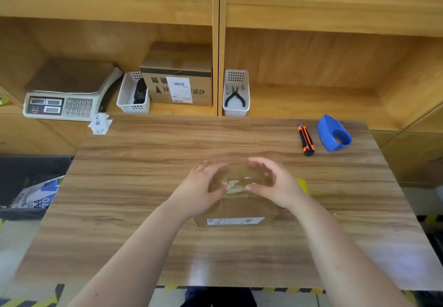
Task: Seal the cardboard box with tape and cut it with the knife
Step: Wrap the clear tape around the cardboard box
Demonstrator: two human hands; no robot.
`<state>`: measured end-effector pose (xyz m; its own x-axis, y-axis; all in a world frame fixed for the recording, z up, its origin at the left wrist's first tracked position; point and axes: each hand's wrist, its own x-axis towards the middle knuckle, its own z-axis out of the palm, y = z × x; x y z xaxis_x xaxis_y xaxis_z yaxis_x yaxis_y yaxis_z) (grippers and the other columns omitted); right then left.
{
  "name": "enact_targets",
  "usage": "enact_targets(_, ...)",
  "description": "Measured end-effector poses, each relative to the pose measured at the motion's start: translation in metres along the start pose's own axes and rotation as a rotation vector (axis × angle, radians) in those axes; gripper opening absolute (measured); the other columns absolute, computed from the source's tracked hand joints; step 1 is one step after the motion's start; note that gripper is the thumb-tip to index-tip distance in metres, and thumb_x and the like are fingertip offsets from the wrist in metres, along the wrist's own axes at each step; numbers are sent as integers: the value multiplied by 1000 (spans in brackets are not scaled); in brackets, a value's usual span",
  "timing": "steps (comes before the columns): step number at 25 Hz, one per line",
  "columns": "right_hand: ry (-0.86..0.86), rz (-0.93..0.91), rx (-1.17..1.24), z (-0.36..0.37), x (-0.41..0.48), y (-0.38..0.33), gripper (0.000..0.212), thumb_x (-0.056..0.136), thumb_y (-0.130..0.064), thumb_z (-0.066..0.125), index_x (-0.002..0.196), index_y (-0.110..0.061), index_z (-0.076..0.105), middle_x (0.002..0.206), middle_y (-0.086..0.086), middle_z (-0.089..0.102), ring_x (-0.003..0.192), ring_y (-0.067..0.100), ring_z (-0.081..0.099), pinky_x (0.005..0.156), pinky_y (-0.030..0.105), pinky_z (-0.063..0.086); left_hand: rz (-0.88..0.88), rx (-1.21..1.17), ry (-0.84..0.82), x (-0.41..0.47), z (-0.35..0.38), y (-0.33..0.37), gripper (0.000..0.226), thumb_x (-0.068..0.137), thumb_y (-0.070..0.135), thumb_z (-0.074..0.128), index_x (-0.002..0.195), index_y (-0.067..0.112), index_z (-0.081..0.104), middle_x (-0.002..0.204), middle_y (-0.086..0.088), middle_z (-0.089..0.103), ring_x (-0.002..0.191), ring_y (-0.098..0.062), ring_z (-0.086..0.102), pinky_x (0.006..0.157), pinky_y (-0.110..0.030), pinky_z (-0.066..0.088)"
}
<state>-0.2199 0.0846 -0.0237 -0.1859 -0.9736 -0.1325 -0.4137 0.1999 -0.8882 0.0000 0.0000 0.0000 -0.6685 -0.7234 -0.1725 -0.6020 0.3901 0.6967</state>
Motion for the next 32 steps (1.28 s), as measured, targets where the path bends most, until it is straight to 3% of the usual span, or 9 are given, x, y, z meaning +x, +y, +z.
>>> enact_targets(3,-24,37,-115,7,-1,5,68,63,-42,85,122,-49,53,125,-14,58,118,-8,42,106,26,37,-6,54,-14,0,9,-11,58,89,40,63,143,32,43,148,6,43,147,-20,17,116,-31,15)
enact_targets(6,-34,-5,-213,12,-1,11,78,58,-55,82,128,-39,54,127,-14,54,121,4,42,108,30,35,-15,63,-68,0,18,-17,70,81,48,69,144,36,39,156,5,31,150,-21,2,121,-39,7)
enact_targets(11,-167,-79,-520,12,8,17,98,58,-66,76,143,-35,40,157,-12,28,148,13,12,120,37,12,-30,415,-178,-1,48,-21,110,64,77,61,151,47,1,164,-2,-16,147,-27,-26,118,-53,-14)
enact_targets(15,-289,-60,-693,9,19,20,105,60,-72,71,149,-39,26,163,-13,5,150,15,-4,121,42,3,44,740,-136,11,58,-29,107,68,86,43,147,48,-19,161,-6,-25,147,-29,-25,114,-62,-11)
enact_targets(19,-327,20,-804,-2,36,13,103,65,-74,65,150,-44,15,163,-14,-3,148,23,0,118,46,6,158,786,-193,44,40,-40,97,79,71,52,144,55,-19,159,-1,-29,146,-30,-26,115,-61,-11)
enact_targets(24,-167,123,-967,-5,53,9,99,74,-77,52,153,-27,16,163,0,8,141,29,17,114,44,21,168,876,-150,87,20,-42,95,94,17,56,145,52,-17,164,-4,-14,150,-30,-15,121,-49,-4)
enact_targets(28,11,181,-948,10,54,7,97,76,-76,49,151,-21,25,156,5,23,135,31,26,110,44,28,48,430,-134,96,23,-22,71,92,5,42,154,34,20,165,-9,-2,151,-25,-9,122,-42,-5)
enact_targets(30,61,196,-949,15,54,7,94,77,-75,49,150,-20,26,152,5,27,132,32,30,107,43,30,20,282,-136,90,35,-16,62,96,15,38,154,28,22,165,-7,-4,150,-22,-14,122,-40,-6)
enact_targets(32,68,211,-978,20,56,8,90,81,-70,49,150,-19,25,154,7,25,131,33,30,106,44,30,-13,279,-130,83,50,-14,58,102,34,31,156,29,11,164,-5,-14,148,-21,-22,122,-42,-5)
